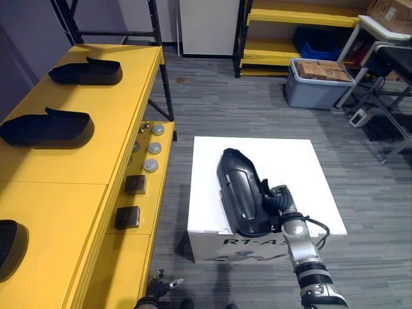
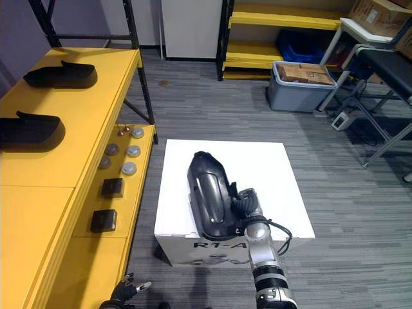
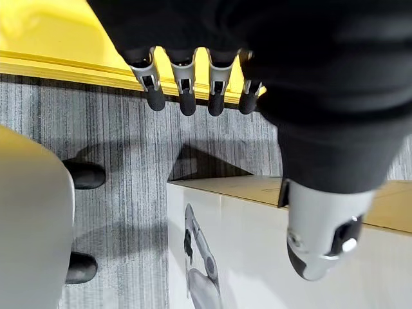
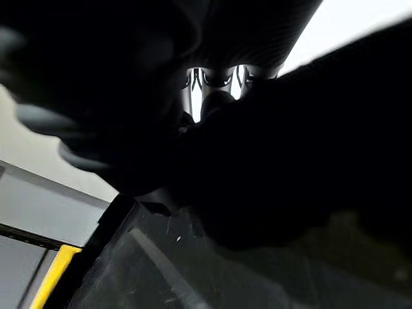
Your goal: Walk over and take plastic housings, then place them on the shelf
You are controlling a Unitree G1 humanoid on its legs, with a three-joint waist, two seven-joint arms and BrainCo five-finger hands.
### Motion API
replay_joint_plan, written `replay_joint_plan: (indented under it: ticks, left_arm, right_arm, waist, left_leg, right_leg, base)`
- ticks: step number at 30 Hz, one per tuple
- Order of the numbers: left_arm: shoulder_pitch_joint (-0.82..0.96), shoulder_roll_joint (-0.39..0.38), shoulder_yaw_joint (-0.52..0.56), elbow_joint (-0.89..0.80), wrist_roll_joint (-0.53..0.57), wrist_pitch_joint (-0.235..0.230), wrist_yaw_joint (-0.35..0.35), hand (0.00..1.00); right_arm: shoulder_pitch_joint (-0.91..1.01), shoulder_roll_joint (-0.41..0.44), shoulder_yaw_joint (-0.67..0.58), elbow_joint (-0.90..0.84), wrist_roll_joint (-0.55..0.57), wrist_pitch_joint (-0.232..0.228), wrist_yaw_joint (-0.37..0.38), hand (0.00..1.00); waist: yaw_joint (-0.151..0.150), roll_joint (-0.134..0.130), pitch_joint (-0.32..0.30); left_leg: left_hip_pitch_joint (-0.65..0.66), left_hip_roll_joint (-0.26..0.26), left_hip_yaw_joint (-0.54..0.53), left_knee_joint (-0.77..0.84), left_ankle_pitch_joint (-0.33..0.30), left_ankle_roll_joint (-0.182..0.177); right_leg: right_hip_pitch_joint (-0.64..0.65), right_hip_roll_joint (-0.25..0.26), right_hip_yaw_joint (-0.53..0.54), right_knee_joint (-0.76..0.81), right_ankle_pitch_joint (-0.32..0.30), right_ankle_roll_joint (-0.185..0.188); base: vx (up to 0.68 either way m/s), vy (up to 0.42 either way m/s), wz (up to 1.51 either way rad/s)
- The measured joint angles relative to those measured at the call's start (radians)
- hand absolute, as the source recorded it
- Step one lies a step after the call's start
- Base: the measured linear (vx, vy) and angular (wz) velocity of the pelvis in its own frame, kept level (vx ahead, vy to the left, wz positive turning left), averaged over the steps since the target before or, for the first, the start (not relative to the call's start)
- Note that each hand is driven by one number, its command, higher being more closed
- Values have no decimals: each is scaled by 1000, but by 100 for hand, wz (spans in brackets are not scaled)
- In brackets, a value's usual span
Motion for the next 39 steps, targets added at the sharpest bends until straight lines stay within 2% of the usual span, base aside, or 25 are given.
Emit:
replay_joint_plan:
  ticks: [6,8,13,17,20,22,25,32,39]
  left_arm:
    - [14,-4,3,-47,-41,-8,38,0]
    - [46,-20,27,-141,-58,-11,42,0]
    - [121,-56,74,-434,-77,-26,72,0]
    - [155,-98,93,-671,-79,-58,84,0]
    - [154,-123,98,-782,-108,-68,93,0]
    - [154,-132,68,-899,-117,-78,106,0]
    - [141,-134,1,-988,-117,-99,105,0]
    - [57,-119,-179,-1006,-158,-105,67,0]
    - [13,-98,-261,-1006,-195,-105,52,0]
  right_arm:
    - [36,26,34,-77,42,-3,-80,100]
    - [79,35,38,-142,41,-3,-100,100]
    - [143,54,35,-314,36,-9,-148,100]
    - [165,64,17,-436,36,-36,-188,100]
    - [167,69,20,-475,36,-53,-198,100]
    - [172,95,23,-529,25,-61,-203,100]
    - [172,95,62,-572,12,-74,-205,100]
    - [163,92,180,-609,-34,-97,-195,100]
    - [154,89,288,-609,-51,-114,-170,100]
  waist:
    - [4,0,0]
    - [15,0,0]
    - [16,2,1]
    - [15,8,0]
    - [15,10,0]
    - [15,15,-2]
    - [14,28,-9]
    - [12,43,-21]
    - [11,52,-38]
  left_leg:
    - [0,4,0,4,0,0]
    - [-2,4,0,6,-1,-2]
    - [-31,3,-1,42,-18,-4]
    - [-35,3,0,54,-25,-3]
    - [-37,3,2,67,-34,-3]
    - [-37,3,10,75,-39,-1]
    - [-36,2,15,77,-41,0]
    - [-31,2,16,79,-41,0]
    - [-24,3,22,79,-41,0]
  right_leg:
    - [-4,0,0,4,0,0]
    - [-5,0,1,5,0,0]
    - [-20,-2,5,10,-1,0]
    - [-19,-2,6,10,-1,-1]
    - [-16,-1,8,10,-1,-1]
    - [-15,-1,15,10,-2,-1]
    - [-15,-3,20,12,-2,-1]
    - [-11,-3,22,14,-1,-1]
    - [-8,-3,28,16,-1,-1]
  base:
    - [0,0,0]
    - [0,0,0]
    - [0,0,0]
    - [0,0,0]
    - [8,5,-1]
    - [23,16,-8]
    - [15,15,-5]
    - [0,0,0]
    - [0,6,-2]
